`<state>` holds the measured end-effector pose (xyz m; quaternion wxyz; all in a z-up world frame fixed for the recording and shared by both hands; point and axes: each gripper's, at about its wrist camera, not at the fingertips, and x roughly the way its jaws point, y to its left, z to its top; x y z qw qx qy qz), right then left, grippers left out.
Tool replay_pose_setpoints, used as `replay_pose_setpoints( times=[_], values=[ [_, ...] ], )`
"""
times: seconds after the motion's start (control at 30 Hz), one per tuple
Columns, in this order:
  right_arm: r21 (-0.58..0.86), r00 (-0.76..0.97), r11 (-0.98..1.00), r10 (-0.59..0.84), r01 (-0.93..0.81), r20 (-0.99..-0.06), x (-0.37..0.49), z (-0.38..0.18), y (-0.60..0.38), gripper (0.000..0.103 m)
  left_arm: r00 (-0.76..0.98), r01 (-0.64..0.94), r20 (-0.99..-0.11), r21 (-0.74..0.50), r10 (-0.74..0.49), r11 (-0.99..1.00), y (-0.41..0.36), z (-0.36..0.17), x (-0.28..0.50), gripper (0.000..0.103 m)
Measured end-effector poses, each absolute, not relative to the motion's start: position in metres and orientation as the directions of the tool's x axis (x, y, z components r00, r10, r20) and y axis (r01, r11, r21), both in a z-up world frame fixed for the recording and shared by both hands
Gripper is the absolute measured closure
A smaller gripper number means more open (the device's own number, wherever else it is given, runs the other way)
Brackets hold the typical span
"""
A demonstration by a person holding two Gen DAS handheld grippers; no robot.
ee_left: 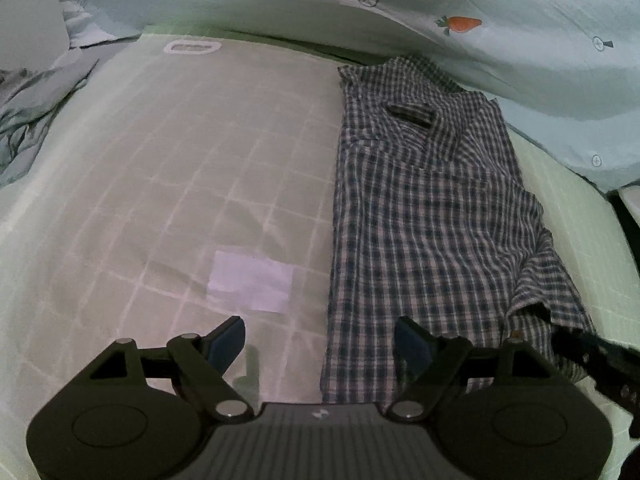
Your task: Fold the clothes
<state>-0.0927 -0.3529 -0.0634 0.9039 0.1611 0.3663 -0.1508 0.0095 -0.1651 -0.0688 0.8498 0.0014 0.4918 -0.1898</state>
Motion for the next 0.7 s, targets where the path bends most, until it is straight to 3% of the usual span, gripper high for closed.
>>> replay_pose_setpoints(
  times=[0.3, 0.47, 0.53, 0.6, 0.7],
  values=[
    [0.153, 0.728, 0.949, -0.103, 0.277, -0.677, -0.001, -0.058, -0.351, 0.066, 0.493, 0.308, -0.814, -0.167, -0.307, 0.937, -0.169, -0.063, 0.028, 0.018],
    [0.142, 0.728, 0.948, -0.117, 0.284, -0.676, 0.01, -0.054, -0.355, 0.052, 0.486, 0.274, -0.822, -0.179, -0.297, 0.945, -0.168, -0.066, 0.033, 0.018],
    [0.146, 0.723, 0.931, -0.153, 0.333, -0.673, -0.002, -0.051, -0.362, 0.033, 0.474, 0.262, -0.829, -0.19, -0.298, 0.946, -0.166, -0.069, 0.031, 0.018],
    [0.157, 0.708, 0.896, -0.211, 0.416, -0.674, -0.025, -0.048, -0.373, 0.023, 0.455, 0.258, -0.838, -0.201, -0.302, 0.945, -0.165, -0.072, 0.029, 0.018],
    [0.217, 0.668, 0.817, -0.25, 0.534, -0.701, -0.06, -0.05, -0.393, 0.022, 0.424, 0.262, -0.847, -0.225, -0.321, 0.938, -0.166, -0.076, 0.028, 0.018]
  ],
)
